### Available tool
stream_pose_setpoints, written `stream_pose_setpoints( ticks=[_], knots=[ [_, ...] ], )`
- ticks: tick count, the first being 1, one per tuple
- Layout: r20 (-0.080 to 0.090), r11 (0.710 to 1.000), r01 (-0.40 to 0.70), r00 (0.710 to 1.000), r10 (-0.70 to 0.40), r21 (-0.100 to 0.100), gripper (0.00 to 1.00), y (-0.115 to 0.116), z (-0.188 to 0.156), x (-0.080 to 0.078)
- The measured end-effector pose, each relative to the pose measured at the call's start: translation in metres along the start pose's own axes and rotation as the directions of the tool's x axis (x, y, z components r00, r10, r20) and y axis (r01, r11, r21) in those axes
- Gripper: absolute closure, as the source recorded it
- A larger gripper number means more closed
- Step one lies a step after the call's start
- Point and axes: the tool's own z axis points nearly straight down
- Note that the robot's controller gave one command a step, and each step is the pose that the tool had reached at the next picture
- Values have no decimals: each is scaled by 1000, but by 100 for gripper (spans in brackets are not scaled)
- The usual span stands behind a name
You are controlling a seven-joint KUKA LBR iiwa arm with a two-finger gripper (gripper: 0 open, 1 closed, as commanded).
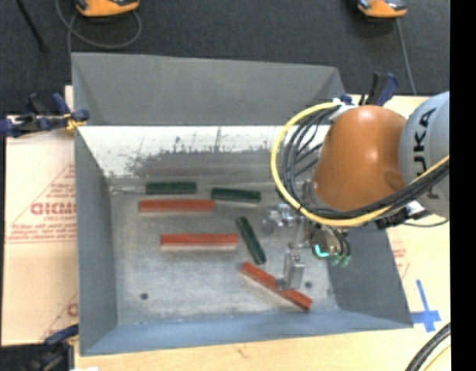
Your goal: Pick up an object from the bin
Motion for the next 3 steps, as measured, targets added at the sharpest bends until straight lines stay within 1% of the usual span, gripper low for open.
stream_pose_setpoints(
  ticks=[1,2,3],
  knots=[
    [20,1000,-8,1000,8,0,0,-3,133,16],
    [17,1000,-8,1000,8,0,100,-3,129,16],
    [18,1000,8,1000,-8,-2,100,55,-70,-34]
  ],
)
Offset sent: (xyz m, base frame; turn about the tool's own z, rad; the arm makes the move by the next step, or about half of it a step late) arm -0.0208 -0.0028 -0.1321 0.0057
